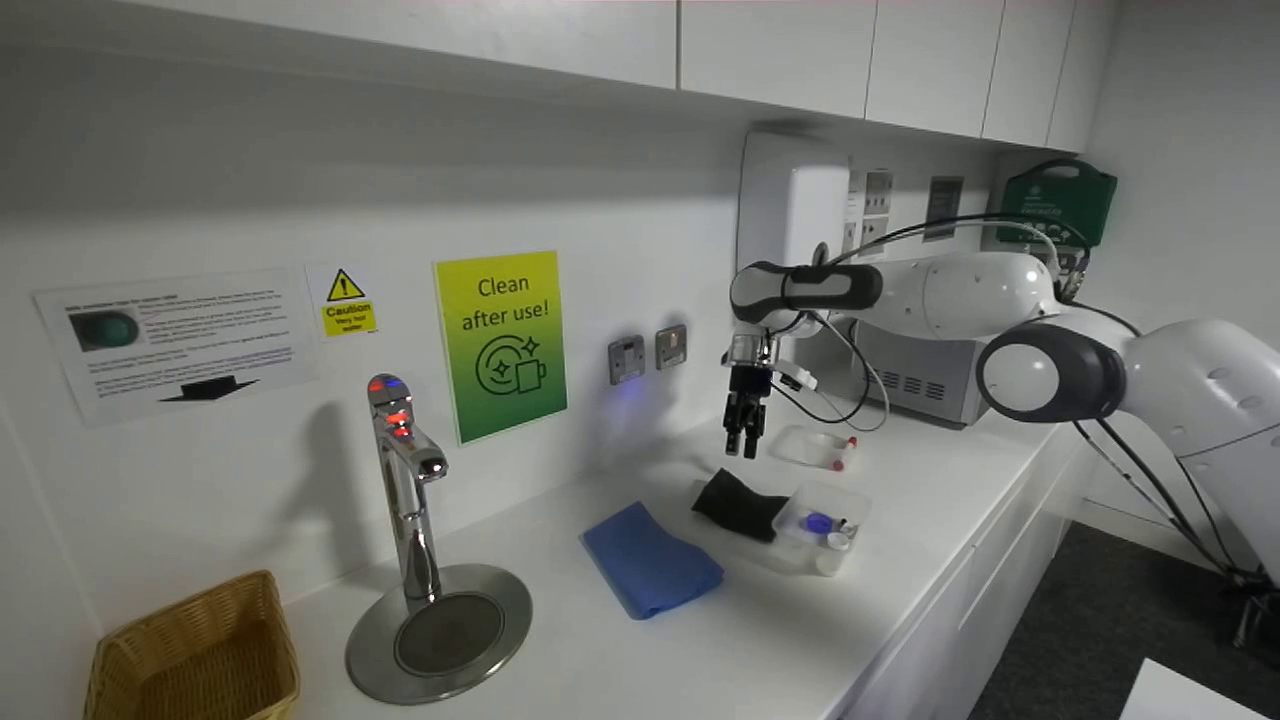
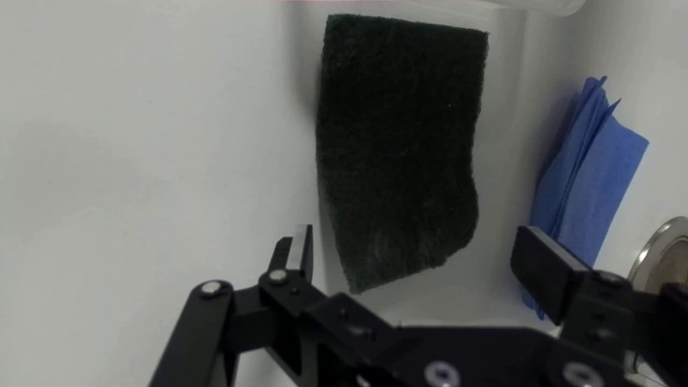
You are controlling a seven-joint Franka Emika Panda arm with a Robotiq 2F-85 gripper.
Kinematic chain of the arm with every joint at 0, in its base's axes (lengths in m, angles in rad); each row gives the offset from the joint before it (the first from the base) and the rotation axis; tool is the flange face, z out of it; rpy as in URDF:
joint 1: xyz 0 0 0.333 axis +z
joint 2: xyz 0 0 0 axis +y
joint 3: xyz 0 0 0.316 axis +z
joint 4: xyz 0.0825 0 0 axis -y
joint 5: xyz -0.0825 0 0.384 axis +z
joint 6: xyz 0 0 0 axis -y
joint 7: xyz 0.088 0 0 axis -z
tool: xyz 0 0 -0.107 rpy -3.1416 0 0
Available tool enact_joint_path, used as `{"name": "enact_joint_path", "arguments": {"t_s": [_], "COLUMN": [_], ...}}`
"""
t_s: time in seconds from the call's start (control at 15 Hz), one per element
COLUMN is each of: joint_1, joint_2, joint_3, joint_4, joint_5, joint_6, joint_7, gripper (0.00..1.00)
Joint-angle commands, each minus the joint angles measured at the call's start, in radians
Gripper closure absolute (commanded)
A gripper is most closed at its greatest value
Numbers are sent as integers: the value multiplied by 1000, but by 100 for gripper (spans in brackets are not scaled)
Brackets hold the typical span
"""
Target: Put the black object in the left bowl
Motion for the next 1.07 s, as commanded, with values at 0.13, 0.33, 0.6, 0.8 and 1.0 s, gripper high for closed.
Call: {"name": "enact_joint_path", "arguments": {"t_s": [0.13, 0.33, 0.6, 0.8, 1.0], "joint_1": [2, 4, 6, 10, 19], "joint_2": [46, 62, 84, 97, 115], "joint_3": [-4, -3, -2, 0, 5], "joint_4": [61, 77, 106, 124, 149], "joint_5": [-13, -14, -13, -13, -12], "joint_6": [-20, -21, -25, -29, -41], "joint_7": [-4, -5, -3, -8, -16], "gripper": [0, 0, 0, 0, 0]}}
